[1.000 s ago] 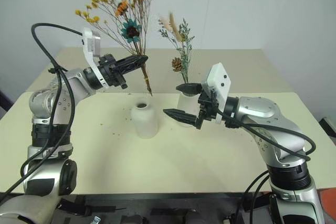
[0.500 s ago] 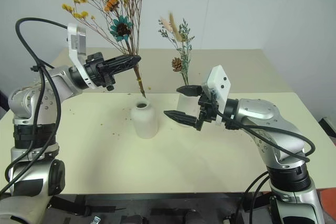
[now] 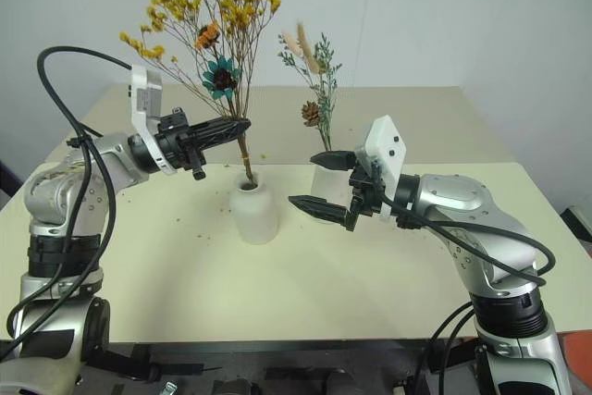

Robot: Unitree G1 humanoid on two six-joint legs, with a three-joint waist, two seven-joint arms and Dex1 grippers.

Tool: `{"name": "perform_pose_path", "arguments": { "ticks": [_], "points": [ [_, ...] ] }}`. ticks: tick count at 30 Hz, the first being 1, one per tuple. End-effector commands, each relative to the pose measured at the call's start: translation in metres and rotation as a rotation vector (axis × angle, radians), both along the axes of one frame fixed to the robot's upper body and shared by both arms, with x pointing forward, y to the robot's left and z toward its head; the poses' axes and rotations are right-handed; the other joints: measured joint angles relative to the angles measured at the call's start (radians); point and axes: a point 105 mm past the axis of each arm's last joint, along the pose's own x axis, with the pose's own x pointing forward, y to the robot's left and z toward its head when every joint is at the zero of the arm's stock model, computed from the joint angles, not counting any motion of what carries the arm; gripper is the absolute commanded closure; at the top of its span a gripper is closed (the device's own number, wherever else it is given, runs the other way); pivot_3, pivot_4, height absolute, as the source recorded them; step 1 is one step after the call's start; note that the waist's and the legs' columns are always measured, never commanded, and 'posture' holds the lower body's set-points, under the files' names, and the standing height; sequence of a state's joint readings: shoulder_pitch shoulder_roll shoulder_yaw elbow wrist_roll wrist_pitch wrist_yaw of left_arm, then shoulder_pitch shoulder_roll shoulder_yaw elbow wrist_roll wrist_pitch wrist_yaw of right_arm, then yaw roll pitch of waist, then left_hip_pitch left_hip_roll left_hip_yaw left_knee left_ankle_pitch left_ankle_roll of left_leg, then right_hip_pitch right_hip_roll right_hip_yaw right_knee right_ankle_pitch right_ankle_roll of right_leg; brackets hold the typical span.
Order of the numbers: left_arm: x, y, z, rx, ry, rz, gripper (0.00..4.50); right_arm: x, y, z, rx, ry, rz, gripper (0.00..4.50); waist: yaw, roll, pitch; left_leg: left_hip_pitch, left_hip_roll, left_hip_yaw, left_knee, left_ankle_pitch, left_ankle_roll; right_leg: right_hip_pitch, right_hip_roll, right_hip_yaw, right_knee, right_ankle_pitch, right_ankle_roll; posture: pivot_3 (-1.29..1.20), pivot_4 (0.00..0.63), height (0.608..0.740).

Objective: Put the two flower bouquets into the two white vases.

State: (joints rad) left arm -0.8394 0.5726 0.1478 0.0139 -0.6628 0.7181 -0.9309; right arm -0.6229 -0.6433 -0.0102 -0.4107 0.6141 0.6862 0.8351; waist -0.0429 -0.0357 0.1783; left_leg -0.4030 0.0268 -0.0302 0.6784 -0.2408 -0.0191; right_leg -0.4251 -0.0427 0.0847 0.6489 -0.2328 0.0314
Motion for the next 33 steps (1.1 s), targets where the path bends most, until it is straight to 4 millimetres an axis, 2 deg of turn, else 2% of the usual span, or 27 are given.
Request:
{"name": "perform_pose_path", "arguments": {
  "ticks": [1, 12, 15, 23, 27, 33],
  "points": [
    [-0.005, 0.001, -0.003, 0.029, -0.045, 0.012, 4.46, -0.005, 0.000, 0.011, 0.009, -0.039, 0.020, 0.00, -0.001, 0.000, 0.000, 0.000, 0.000, 0.000, 0.000, 0.000, 0.000, 0.000, 0.000, 0.000, 0.000, 0.000, 0.000, 0.00, 0.150, 0.740],
    [-0.006, 0.003, -0.025, 0.045, 0.000, 0.048, 4.46, -0.005, -0.001, 0.008, -0.005, -0.028, 0.032, 0.00, 0.001, 0.000, 0.000, 0.000, 0.000, 0.000, 0.000, 0.000, 0.000, 0.000, 0.000, 0.000, 0.000, 0.000, 0.000, 0.00, 0.150, 0.740],
    [-0.008, 0.004, -0.030, 0.050, 0.011, 0.053, 3.82, -0.005, 0.000, 0.007, -0.015, -0.024, 0.035, 0.00, 0.000, 0.000, 0.000, 0.000, 0.000, 0.000, 0.000, 0.000, 0.000, 0.000, 0.000, 0.000, 0.000, 0.000, 0.000, 0.00, 0.150, 0.740],
    [-0.015, 0.011, -0.037, 0.058, 0.039, 0.061, 1.33, -0.003, 0.001, 0.003, -0.035, -0.017, 0.037, 0.00, 0.000, 0.000, 0.000, 0.000, 0.000, 0.000, 0.000, 0.000, 0.000, 0.000, 0.000, 0.000, 0.000, 0.000, 0.000, 0.00, 0.150, 0.740],
    [-0.027, 0.020, -0.038, 0.090, 0.043, 0.050, 0.03, -0.003, 0.000, 0.002, -0.036, -0.015, 0.040, 0.00, -0.002, 0.000, 0.000, 0.000, 0.000, 0.000, 0.000, 0.000, 0.000, 0.000, 0.000, 0.000, -0.001, 0.000, 0.000, 0.00, 0.150, 0.740],
    [-0.046, 0.042, -0.044, 0.141, 0.070, 0.068, 0.01, -0.002, -0.001, -0.001, -0.042, -0.005, 0.038, 0.00, -0.001, 0.000, 0.000, 0.001, 0.001, 0.000, 0.000, 0.000, 0.000, 0.000, 0.000, 0.000, 0.000, 0.000, 0.000, 0.00, 0.150, 0.740]
  ]
}}
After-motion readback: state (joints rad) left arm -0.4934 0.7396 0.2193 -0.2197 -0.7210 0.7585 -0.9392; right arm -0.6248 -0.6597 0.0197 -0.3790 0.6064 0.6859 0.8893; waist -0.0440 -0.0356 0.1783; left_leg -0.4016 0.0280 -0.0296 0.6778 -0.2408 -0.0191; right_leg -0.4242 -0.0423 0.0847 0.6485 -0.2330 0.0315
